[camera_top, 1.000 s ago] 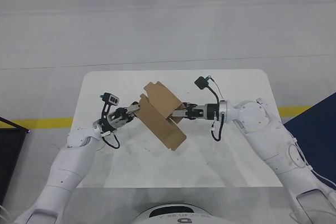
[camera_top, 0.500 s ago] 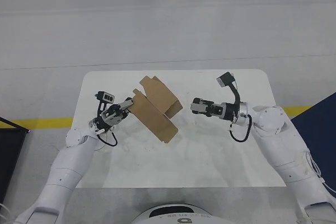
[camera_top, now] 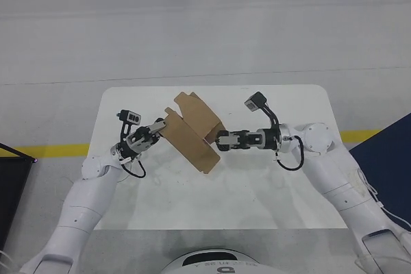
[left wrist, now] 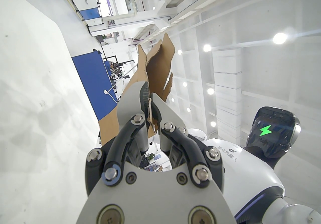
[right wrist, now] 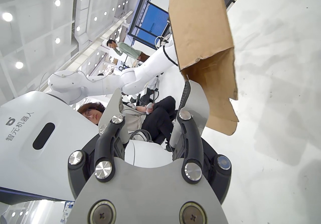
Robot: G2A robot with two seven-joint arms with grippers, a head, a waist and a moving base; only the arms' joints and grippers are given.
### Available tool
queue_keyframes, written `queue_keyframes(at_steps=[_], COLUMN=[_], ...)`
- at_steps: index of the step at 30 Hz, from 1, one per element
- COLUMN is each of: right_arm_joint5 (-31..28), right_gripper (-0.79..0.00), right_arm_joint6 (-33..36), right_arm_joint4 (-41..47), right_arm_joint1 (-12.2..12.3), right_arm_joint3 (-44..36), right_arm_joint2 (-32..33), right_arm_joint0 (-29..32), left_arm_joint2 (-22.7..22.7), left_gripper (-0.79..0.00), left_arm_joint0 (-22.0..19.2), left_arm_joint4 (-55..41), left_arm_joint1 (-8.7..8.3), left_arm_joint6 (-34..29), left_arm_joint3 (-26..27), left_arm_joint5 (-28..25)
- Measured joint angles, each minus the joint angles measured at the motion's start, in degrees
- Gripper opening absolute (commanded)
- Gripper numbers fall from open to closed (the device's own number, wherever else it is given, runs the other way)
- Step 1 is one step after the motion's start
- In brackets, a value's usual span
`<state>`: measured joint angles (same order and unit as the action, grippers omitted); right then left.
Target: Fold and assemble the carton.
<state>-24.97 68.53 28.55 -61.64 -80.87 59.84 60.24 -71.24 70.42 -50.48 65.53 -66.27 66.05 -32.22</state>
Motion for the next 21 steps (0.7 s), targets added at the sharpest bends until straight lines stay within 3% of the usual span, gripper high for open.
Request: queue_keyframes(at_steps=[8,21], right_arm_joint5=[1.56,2.26], right_gripper=[-0.409,-0.413], right_arm_joint6=[-1.08,-1.53], right_arm_joint4=[0.28,1.41], right_arm_joint1=[-1.18,-2.26], right_arm_joint3=[3.68,6.85], right_arm_joint2=[-3.18,-4.90], right_arm_joint0=[-2.89,-4.90], left_arm_joint2=[-0.32,-0.24], left_gripper=[-0.785,-0.785], left_arm_joint0=[0.26,-0.23], left_arm_joint4=[0.17,2.06], left_arm_joint1=[0.17,0.41], left_arm_joint6=[-1.09,-2.89], left_arm_joint3=[0.44,0.10], left_arm_joint5=[-0.30,-0.30])
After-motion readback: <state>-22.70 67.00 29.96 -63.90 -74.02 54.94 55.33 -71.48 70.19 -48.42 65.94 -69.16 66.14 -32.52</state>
